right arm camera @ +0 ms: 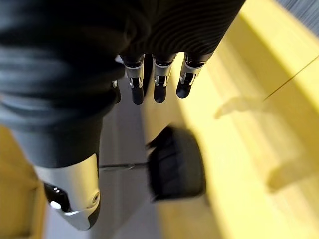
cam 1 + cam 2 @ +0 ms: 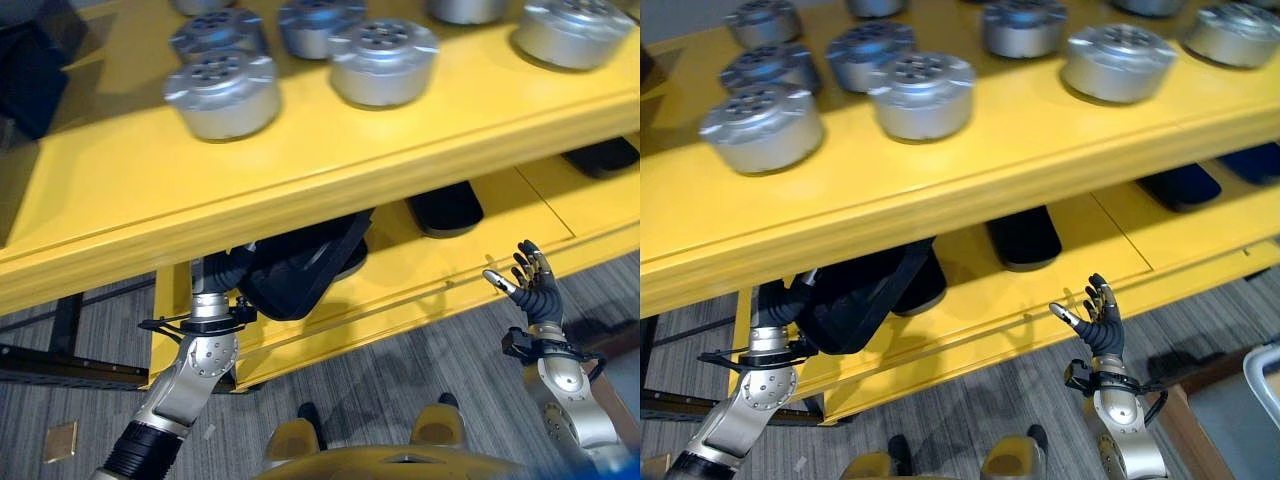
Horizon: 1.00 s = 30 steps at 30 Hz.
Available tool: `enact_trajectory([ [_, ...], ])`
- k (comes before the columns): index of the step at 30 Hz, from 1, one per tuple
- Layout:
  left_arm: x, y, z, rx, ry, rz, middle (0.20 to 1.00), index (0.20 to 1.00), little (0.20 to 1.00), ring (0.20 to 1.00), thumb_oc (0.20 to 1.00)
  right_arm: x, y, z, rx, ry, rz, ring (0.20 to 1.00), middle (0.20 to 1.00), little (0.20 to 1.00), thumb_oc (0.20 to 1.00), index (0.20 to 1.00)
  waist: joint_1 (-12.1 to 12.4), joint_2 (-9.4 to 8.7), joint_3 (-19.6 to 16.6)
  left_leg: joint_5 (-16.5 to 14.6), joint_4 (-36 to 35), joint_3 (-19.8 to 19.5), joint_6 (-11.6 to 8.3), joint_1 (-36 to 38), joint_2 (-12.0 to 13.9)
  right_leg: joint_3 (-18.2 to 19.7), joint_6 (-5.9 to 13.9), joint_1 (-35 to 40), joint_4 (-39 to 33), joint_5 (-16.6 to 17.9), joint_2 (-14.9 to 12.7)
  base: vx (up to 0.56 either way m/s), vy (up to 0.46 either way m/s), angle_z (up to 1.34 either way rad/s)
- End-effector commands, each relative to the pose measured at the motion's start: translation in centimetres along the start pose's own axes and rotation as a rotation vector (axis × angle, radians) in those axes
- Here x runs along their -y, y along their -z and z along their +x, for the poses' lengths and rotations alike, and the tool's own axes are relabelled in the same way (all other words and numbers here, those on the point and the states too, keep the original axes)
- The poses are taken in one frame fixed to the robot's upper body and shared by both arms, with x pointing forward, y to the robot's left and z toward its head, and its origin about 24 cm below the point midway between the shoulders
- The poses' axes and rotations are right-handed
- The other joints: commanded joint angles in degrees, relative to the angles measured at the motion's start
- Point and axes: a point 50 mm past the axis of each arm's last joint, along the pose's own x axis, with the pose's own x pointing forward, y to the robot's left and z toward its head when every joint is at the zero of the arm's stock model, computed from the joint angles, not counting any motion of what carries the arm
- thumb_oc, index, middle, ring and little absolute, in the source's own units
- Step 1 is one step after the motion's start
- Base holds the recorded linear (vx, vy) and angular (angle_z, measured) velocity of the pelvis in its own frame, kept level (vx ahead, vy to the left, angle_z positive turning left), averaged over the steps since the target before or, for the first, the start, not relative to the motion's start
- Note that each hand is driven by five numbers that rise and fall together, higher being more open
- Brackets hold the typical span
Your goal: Move parts from the plastic box to the shelf.
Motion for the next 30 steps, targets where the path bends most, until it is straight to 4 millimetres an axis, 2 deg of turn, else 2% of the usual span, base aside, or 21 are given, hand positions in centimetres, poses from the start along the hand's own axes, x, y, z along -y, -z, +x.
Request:
enact_trajectory([
  [1,-2.6,-2.7,0.9,0.135,-0.156,-0.106,0.200,0.200,0.200,0.200,0.200,0.9,-3.1,0.6,0.124,-0.036,-0.026,1.000,1.000,1.000,1.000,1.000,-1.14,0.87,-0.04,-2.78,-2.17,3.02,3.20,4.11,0.15,-2.65,-1.40,-0.57,-1.52,-2.78,8.54,-0.07,-0.002,0.02],
  [6,-3.8,-3.4,0.7,0.169,-0.133,-0.128,0.200,0.200,0.200,0.200,0.200,1.7,-5.0,0.2,0.194,0.034,0.033,1.000,1.000,1.000,1.000,1.000,1.50,-1.98,1.10,-4.25,-0.61,3.06,4.23,2.35,0.28,-4.83,-0.53,-0.45,-1.87,-2.68,8.52,-0.07,-0.085,0.16],
  [10,-3.9,-3.7,0.3,0.178,-0.129,-0.131,0.200,0.200,0.200,0.200,0.200,2.0,-5.5,-0.1,0.211,0.074,0.038,1.000,1.000,1.000,1.000,1.000,2.30,-3.00,1.44,-4.37,-0.38,3.09,4.44,1.87,0.54,-5.37,-0.93,-0.08,-1.83,-3.23,9.09,-0.04,-0.074,0.17],
  [17,-3.8,-3.1,0.2,0.125,-0.122,-0.143,0.200,0.200,0.200,0.200,0.200,1.5,-5.9,0.4,0.241,0.046,-0.008,1.000,1.000,1.000,1.000,1.000,3.45,-3.15,2.27,-3.96,-0.17,2.94,4.12,1.76,1.11,-6.55,-1.85,0.75,-1.34,-4.34,9.66,-0.02,-0.048,0.03],
  [20,-3.8,-2.3,0.3,0.038,-0.138,-0.211,0.200,0.200,0.200,0.200,0.200,0.8,-7.4,0.3,0.387,0.003,-0.044,1.000,1.000,1.000,1.000,1.000,3.88,-3.02,2.78,-3.65,0.13,2.73,3.84,1.52,1.51,-7.03,-2.16,0.80,-0.91,-4.65,9.69,0.00,0.000,0.00],
  [21,-3.8,-2.3,0.3,0.038,-0.138,-0.211,0.200,0.200,0.200,0.200,0.200,0.8,-7.4,0.3,0.387,0.003,-0.044,1.000,1.000,1.000,1.000,1.000,3.88,-3.02,2.78,-3.65,0.13,2.73,3.84,1.52,1.51,-7.03,-2.16,0.80,-0.91,-4.65,9.69,0.04,-0.010,0.01],
  [22,-3.9,-1.9,0.2,-0.014,-0.187,-0.285,0.200,0.200,0.200,0.200,0.200,0.5,-8.8,-0.1,0.504,0.026,-0.076,1.000,1.000,1.000,1.000,1.000,3.98,-2.97,2.80,-2.88,-0.81,2.89,3.40,1.82,1.88,-7.06,-2.14,1.43,-2.08,-4.23,9.82,0.05,-0.008,0.01],
  [25,-4.2,-2.0,0.2,-0.019,-0.234,-0.302,0.200,0.200,0.200,0.200,0.200,1.1,-10.2,-0.5,0.611,0.099,-0.103,1.000,1.000,1.000,1.000,1.000,3.96,-3.12,2.70,-1.91,-2.28,2.91,2.87,1.91,2.15,-6.69,-2.05,1.88,-3.82,-3.61,10.23,0.03,-0.012,0.02],
  [30,-4.6,-1.7,0.5,-0.050,-0.313,-0.298,0.200,0.200,0.200,0.200,0.200,1.7,-11.5,-0.5,0.679,0.154,-0.116,1.000,1.000,1.000,1.000,1.000,3.95,-3.73,3.34,-2.09,-1.01,2.99,2.64,0.06,2.39,-6.74,-2.41,0.57,-2.91,-4.02,10.54,-0.02,-0.011,0.00],
])
